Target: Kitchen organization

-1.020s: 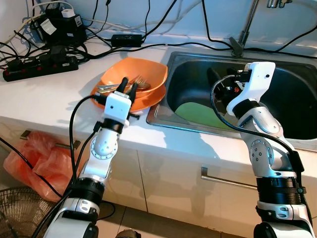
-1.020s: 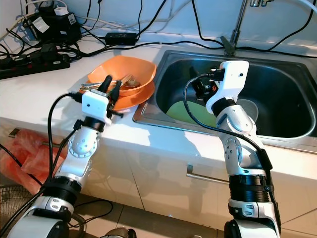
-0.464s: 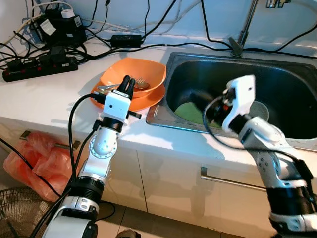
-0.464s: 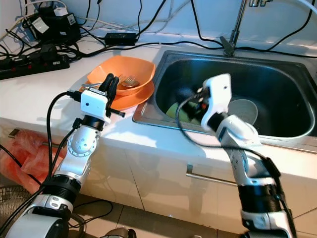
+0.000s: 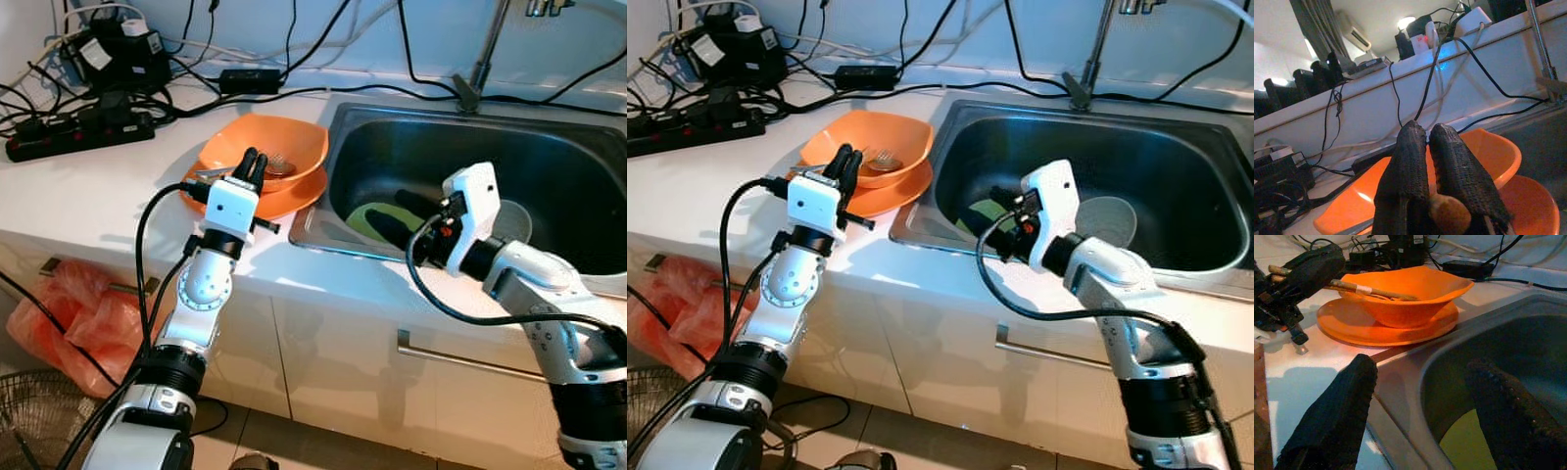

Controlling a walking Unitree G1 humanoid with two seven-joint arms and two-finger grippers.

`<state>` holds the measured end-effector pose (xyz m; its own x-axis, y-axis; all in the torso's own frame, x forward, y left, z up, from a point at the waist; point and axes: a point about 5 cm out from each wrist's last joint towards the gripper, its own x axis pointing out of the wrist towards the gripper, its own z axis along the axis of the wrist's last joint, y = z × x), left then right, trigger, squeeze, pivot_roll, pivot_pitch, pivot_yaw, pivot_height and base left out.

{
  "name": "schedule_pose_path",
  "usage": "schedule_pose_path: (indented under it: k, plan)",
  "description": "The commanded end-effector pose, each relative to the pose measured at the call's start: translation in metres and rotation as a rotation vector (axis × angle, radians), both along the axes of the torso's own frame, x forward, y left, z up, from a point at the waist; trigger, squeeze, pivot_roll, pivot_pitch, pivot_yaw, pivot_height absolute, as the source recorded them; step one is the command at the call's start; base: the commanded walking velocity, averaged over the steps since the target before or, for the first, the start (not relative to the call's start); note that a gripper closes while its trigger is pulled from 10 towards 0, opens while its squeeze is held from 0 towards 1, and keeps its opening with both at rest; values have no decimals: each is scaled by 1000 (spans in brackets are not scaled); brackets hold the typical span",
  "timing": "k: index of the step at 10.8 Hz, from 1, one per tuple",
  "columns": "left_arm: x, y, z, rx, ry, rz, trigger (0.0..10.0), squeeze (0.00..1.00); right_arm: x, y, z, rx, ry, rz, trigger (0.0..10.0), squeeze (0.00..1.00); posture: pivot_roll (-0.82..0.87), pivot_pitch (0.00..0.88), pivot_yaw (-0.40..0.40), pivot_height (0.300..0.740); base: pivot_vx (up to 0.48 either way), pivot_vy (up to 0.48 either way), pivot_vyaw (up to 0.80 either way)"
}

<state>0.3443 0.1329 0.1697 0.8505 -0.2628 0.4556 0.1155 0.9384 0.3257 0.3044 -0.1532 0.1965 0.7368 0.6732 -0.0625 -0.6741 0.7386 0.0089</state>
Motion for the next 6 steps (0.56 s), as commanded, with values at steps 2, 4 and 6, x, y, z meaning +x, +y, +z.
schedule_pose_path:
  k: [2, 4, 6]
  plan:
    - [1, -3, 8, -6, -34, -7, 0, 0, -3, 0, 4, -7, 0, 37, 10000, 0, -14, 37, 57, 740, 0, 0, 0]
    - [0, -11, 27, -17, -104, -40, 0, 0, -4, 1, 4, -11, 3, 53, 10000, 0, -13, 34, 57, 740, 0, 0, 0]
    - [-6, -28, 57, -43, -208, -118, 0, 0, 0, -4, 5, -1, -1, 12, 10000, 0, -12, 33, 54, 740, 0, 0, 0]
